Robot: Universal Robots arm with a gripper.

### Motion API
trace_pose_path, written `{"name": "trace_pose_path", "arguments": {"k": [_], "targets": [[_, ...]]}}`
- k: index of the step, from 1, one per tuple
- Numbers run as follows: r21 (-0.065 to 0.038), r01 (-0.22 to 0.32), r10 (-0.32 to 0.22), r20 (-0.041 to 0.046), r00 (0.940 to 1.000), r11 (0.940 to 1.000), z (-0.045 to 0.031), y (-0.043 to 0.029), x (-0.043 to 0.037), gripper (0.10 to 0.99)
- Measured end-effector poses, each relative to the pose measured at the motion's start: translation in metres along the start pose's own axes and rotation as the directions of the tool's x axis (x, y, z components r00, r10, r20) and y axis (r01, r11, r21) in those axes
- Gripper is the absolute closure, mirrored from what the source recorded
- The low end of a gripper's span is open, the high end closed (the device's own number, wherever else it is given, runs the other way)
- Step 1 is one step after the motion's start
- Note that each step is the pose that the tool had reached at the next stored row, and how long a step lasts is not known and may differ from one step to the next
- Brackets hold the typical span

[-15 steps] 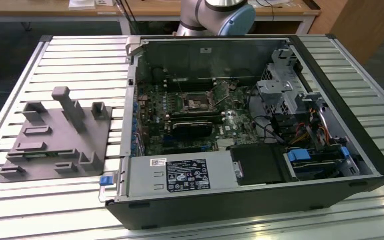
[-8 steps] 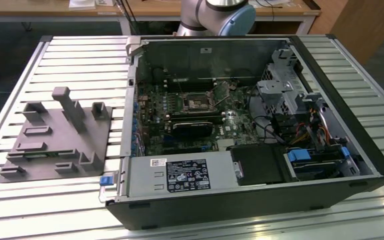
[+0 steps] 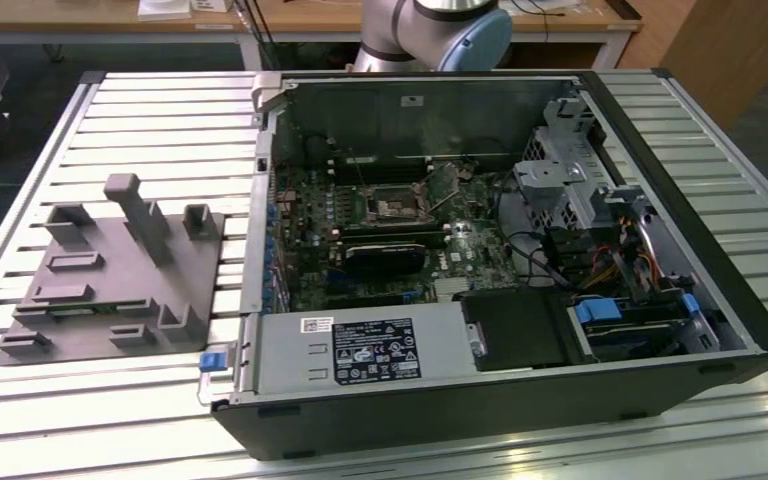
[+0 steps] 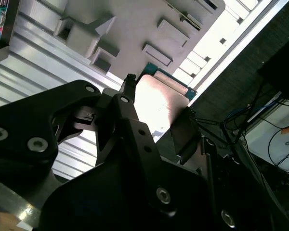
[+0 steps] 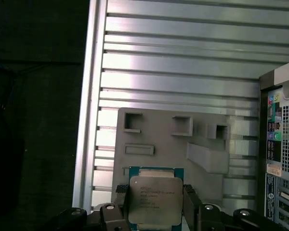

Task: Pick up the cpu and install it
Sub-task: 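Pick up the cpu and move it towards the insertion slot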

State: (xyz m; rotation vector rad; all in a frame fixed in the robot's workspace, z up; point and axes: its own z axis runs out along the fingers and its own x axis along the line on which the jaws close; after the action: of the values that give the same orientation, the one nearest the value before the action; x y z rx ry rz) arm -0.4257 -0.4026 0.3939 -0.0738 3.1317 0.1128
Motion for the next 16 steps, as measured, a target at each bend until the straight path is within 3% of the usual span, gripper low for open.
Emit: {"name": "trace_pose_path", "arguments": {"k": [10,16], "targets": [[-0.001,0.000,0.000,0.0000,1.0000,1.0000,0.0001,-0.0010,-0.0221,0.545],[-0.001,0.000,0.000,0.0000,1.0000,1.0000,0.0002,-0.0014,-0.0293,0.545]]}}
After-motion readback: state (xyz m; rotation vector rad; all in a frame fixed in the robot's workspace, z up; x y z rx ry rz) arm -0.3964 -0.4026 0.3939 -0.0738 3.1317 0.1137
